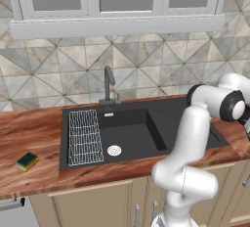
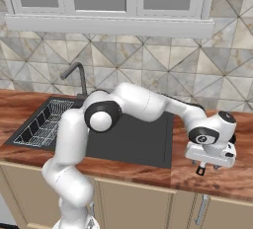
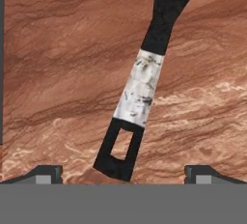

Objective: Pick the pan and sponge and place them into the sink. Then turn on the water.

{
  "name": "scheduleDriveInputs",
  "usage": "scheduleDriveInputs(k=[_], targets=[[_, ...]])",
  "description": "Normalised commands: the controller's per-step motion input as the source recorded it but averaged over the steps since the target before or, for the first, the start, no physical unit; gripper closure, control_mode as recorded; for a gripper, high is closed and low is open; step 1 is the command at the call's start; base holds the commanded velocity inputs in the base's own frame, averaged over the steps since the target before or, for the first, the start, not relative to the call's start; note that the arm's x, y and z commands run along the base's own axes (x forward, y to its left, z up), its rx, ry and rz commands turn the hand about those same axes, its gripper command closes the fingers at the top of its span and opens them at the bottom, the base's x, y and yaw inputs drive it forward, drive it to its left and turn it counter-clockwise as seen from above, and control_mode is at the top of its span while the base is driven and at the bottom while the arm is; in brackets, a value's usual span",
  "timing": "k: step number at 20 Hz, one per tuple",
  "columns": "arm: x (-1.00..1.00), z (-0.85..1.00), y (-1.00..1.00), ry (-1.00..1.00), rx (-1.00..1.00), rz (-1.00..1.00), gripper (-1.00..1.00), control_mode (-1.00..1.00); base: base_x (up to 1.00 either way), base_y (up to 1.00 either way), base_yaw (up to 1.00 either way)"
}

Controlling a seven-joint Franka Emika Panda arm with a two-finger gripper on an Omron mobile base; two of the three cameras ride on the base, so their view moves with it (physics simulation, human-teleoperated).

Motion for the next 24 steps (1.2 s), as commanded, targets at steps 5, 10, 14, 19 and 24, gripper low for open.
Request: scheduleDriveInputs(k=[5,10,14,19,24], targets=[[0.1,-0.2,0.06,-0.04,-0.02,-0.01,-1.0,-1.0,0.0,0.0,0.0],[0.19,-0.21,0.07,-0.06,-0.08,-0.04,-1.0,-1.0,0.0,0.0,0.0],[0.24,-0.31,0.1,-0.02,-0.08,-0.03,-1.0,-1.0,0.0,0.0,0.0],[0.25,-0.26,0.04,-0.02,-0.08,-0.02,-1.0,-1.0,0.0,0.0,0.0],[0.21,-0.2,-0.09,-0.02,-0.05,-0.01,-1.0,-1.0,0.0,0.0,0.0]])
